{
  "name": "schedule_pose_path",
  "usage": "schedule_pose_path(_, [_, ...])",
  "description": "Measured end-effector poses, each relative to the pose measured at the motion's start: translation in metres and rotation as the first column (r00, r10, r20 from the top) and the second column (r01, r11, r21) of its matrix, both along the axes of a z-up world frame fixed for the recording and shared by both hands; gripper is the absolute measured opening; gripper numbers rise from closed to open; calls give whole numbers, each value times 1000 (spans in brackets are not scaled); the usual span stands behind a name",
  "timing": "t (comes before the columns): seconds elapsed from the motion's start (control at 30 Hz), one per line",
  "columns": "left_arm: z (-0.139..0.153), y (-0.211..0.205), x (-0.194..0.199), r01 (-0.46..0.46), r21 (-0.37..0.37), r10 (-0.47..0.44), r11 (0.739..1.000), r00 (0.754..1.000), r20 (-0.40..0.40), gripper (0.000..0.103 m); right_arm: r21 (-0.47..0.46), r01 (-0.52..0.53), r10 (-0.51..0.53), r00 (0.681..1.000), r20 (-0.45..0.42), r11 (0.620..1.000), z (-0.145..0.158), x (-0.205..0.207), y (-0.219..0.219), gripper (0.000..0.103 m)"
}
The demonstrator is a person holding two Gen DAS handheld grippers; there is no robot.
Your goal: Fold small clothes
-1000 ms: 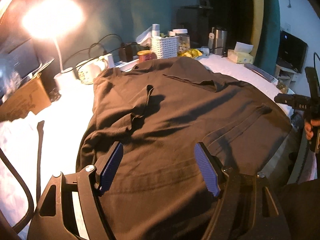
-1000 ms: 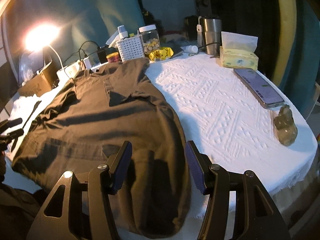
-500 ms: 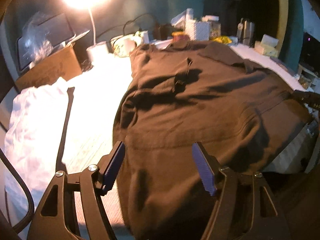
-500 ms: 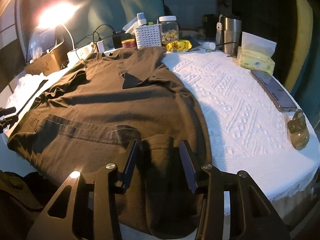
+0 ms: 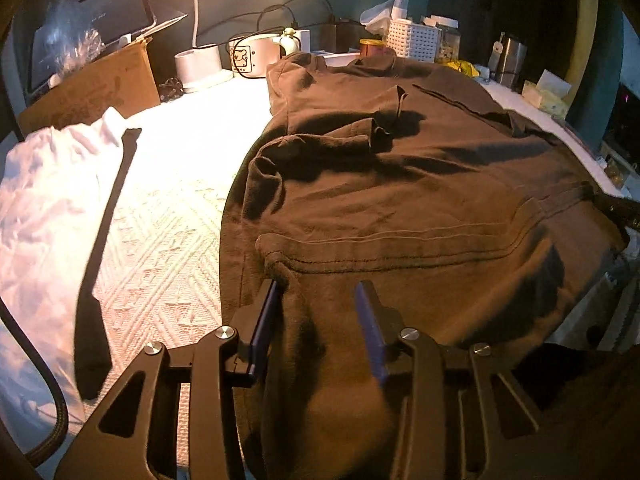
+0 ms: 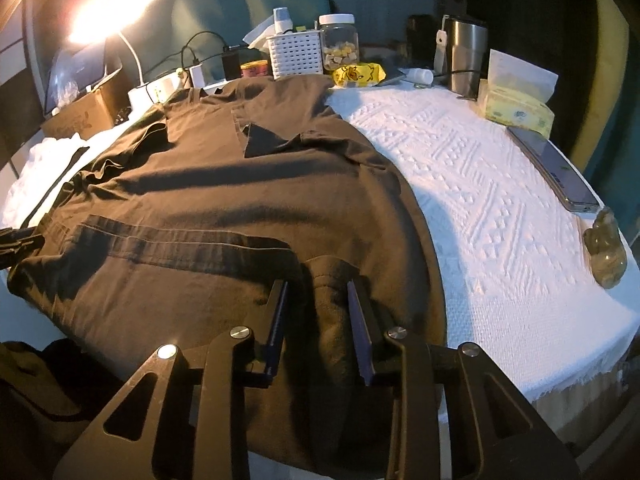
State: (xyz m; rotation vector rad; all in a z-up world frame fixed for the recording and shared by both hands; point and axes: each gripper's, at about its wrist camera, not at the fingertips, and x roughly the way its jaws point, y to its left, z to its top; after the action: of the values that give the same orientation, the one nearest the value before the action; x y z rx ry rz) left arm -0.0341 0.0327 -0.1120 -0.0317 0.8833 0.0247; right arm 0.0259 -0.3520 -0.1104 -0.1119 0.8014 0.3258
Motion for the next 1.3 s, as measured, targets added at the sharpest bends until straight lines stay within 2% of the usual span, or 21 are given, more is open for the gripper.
schedule_pose_path(0.1, [1,5,-1,-11,-5,11,1000,1000,3,23,-3,11,-11,1000,3,1000,0,-1,1,29])
schedule_pose_path(0.13, [1,7,-1,-11,-3,11,1000,1000,2,15,-6,15,-15,1000,5,1000,0,-1,2,23])
schedule_pose_path(0.17, [1,7,-1,-9,1,9,1000,1000,-4,4,-3,26,-26,1000,12,1000,1,-2,1,12])
schedule_pose_path(0.27, [4,5,-5,7,20,-7,1000,1000,-2,2,23,43,-44,999,15,999,1,-1,-1,10])
schedule_pose_path(0.37, [12,0,-11,24,51,-26,998,999,37,2,20,48,-49,999,25,999,3,-3,1,9])
schedule_pose_path(0.57, [37,13,-16,2,31,-6,1000,991,133,2,-4,68,-68,997,38,998,11,-1,1,9])
schedule_pose_path(0.9, [41,22,-16,-4,-4,5,1000,984,180,2,-27,104,-102,992,71,994,27,-1,-4,8])
schedule_pose_path(1.3, [49,24,-12,-1,-13,4,1000,979,205,2,-34,120,-116,989,94,992,38,0,-5,8])
